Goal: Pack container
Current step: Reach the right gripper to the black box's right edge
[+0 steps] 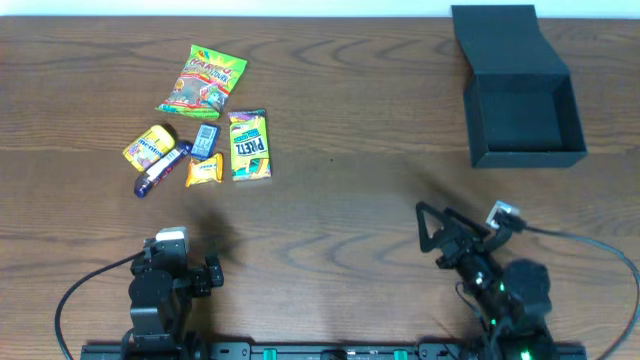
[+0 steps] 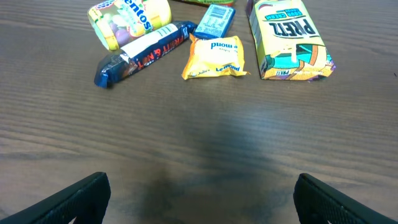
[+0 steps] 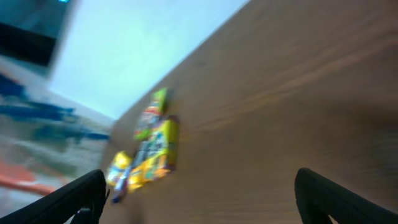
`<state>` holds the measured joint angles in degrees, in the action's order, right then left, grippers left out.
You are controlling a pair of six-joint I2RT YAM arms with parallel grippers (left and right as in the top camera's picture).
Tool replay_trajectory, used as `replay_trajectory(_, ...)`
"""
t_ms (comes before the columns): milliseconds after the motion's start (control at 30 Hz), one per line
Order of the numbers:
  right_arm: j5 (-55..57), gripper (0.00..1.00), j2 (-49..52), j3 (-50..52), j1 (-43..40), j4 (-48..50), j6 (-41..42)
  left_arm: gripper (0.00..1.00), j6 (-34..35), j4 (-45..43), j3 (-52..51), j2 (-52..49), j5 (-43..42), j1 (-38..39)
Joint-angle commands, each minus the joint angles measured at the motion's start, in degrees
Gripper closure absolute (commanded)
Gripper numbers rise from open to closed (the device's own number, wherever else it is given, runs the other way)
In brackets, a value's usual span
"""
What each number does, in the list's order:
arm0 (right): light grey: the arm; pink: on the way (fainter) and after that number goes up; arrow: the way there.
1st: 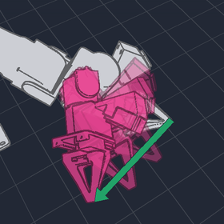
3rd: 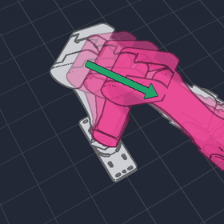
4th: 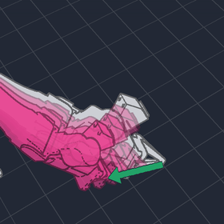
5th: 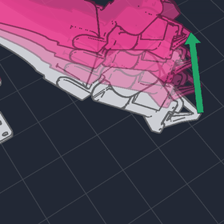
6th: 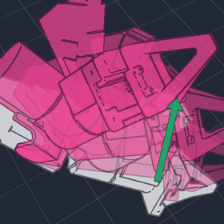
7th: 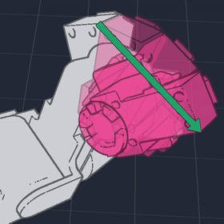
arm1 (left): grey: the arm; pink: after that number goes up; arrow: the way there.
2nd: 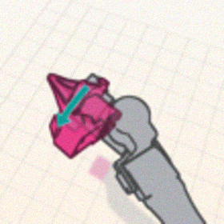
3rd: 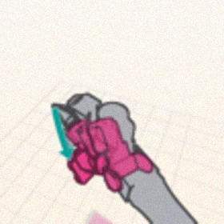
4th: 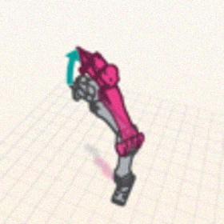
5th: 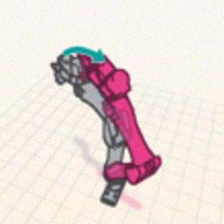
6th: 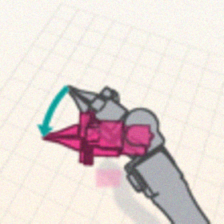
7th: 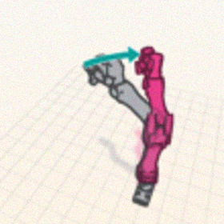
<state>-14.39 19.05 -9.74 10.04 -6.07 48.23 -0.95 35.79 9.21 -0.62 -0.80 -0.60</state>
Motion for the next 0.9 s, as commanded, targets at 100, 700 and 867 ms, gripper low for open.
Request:
replay_trajectory(100,-0.42,0.04,16.74,-6.69,-6.25,4.44,-13.18,0.05,-0.35,0.15,-0.42,0.37,1.40,-0.13)
replay_trajectory(700,14.62,0.10,66.90,-42.27,-14.93,1.18,-45.42,0.05,-0.35,0.15,-0.42,0.37,1.40,-0.13)
replay_trajectory(867,15.80,0.12,75.32,-45.62,-16.52,2.49,-45.55,0.05,-0.37,0.15,-0.42,0.37,1.42,-0.13)
